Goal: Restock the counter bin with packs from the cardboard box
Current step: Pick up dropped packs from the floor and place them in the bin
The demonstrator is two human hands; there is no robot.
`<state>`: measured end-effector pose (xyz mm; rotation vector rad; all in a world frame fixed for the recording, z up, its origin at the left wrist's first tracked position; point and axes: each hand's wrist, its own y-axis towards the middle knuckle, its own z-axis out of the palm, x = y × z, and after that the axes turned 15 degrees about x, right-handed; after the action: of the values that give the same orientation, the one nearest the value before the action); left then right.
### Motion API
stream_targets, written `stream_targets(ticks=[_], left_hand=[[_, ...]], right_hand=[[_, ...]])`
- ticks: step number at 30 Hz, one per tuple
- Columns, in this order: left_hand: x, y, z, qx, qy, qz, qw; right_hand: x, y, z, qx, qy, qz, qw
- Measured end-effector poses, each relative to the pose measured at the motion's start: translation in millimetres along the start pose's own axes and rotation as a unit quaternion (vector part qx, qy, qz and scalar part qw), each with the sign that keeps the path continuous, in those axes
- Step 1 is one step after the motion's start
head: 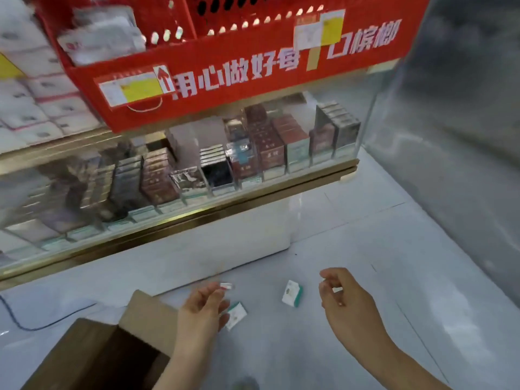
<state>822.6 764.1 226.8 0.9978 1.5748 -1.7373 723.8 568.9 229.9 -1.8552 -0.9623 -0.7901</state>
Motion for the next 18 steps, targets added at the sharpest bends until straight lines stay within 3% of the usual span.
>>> stream_targets(ticks=[11, 18], left_hand=[[178, 157, -25, -0.089, 0.041, -0.051, 0.994], [278, 248, -43, -0.104, 0.114, -0.086, 0.984]], right_hand=[[-116, 91, 98, -0.003, 0.031, 0.060, 0.998], [-176, 149, 159, 0.027, 0.012, 0.083, 0.996]])
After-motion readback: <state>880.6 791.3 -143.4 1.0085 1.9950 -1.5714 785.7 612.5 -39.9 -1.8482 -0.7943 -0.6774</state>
